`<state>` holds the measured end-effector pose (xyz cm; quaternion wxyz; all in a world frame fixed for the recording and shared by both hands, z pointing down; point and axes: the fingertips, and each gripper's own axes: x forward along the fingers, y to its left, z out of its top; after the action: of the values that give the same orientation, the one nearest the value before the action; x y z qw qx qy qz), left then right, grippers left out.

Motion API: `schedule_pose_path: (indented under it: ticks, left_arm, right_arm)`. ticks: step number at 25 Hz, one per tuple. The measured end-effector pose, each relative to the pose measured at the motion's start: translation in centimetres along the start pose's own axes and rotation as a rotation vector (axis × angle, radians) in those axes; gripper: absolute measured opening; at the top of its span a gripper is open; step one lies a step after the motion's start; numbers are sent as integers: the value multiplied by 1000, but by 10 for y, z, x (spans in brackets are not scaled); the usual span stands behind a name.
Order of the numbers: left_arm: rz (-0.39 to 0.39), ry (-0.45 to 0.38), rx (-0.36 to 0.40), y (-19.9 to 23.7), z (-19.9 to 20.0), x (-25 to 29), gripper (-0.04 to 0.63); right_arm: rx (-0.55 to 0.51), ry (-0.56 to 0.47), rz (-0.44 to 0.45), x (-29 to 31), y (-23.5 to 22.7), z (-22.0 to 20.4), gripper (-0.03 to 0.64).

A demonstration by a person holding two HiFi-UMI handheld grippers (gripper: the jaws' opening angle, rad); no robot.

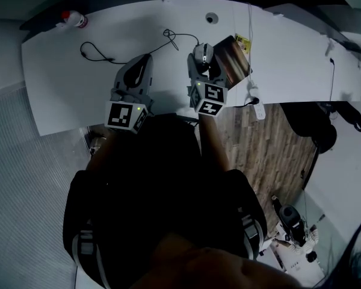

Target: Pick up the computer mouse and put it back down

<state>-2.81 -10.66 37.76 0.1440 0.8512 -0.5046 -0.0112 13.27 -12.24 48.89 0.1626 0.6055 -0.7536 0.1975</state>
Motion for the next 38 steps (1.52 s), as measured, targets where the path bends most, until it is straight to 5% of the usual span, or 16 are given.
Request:
schedule_pose_path:
  ticks: [38]
  left_arm:
    - [4, 59, -36, -3, -34, 35, 6]
  right_arm:
    - [11, 354, -22, 85, -36, -153, 288]
